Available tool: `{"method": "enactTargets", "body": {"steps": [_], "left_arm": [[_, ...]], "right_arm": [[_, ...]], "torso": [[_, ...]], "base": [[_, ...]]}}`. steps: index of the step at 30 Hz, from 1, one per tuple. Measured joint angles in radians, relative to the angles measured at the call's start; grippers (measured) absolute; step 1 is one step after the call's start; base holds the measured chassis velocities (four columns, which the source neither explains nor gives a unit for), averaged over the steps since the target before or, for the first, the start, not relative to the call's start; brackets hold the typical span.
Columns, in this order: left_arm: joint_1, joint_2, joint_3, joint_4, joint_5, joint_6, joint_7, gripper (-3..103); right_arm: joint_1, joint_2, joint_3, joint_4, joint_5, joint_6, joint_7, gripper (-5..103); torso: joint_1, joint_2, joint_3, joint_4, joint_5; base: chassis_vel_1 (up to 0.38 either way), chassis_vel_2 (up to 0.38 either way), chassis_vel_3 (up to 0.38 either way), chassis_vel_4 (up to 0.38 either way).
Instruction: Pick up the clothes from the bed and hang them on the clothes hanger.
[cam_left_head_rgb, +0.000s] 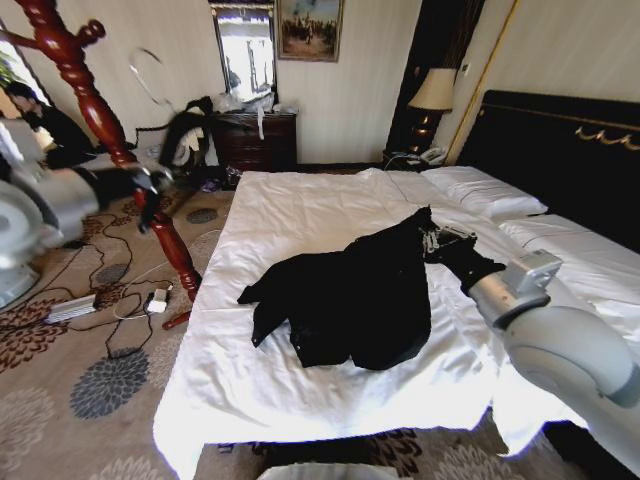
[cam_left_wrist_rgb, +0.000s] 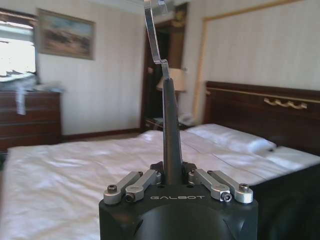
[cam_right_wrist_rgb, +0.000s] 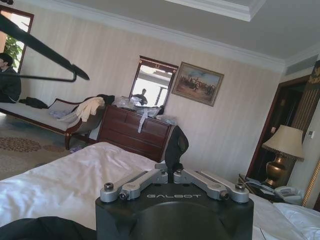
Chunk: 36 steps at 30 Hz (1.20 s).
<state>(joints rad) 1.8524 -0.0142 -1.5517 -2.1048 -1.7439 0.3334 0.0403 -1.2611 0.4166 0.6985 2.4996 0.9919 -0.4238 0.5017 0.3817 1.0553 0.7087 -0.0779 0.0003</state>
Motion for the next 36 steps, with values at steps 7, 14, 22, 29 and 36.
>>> {"method": "enactTargets", "body": {"steps": [7,14,22,29,36], "left_arm": [[0.002,-0.018,0.110,-0.006,0.135,-0.057,0.268,17],[-0.002,0.008,0.225,0.053,0.357,-0.249,0.565,17],[0.013,0.084,0.276,0.177,0.502,-0.393,0.832,17],[0.088,0.183,0.234,0.249,0.514,-0.419,0.911,17],[0.129,0.251,0.209,0.304,0.514,-0.434,0.893,17]], "right_arm": [[-0.007,0.005,0.014,-0.010,0.021,0.013,0.006,0],[-0.013,0.006,0.027,-0.010,0.037,0.023,0.011,0],[-0.011,-0.002,0.027,-0.007,0.060,0.049,-0.003,0],[-0.018,-0.033,0.038,0.000,0.067,0.114,-0.103,0],[-0.009,-0.063,0.035,0.000,0.116,0.133,-0.172,0]], "torso": [[0.000,0.000,0.000,0.0001,-0.0003],[0.000,0.000,0.000,-0.0001,-0.0003],[0.000,0.000,0.000,0.0000,-0.0004],[0.000,0.000,0.000,0.0002,-0.0002],[0.000,0.000,0.000,-0.0003,0.0000]], "base": [[0.000,0.000,0.000,0.000],[0.000,0.000,0.000,0.000],[0.000,0.000,0.000,0.000],[0.000,0.000,0.000,0.000],[0.000,0.000,0.000,0.000]]}}
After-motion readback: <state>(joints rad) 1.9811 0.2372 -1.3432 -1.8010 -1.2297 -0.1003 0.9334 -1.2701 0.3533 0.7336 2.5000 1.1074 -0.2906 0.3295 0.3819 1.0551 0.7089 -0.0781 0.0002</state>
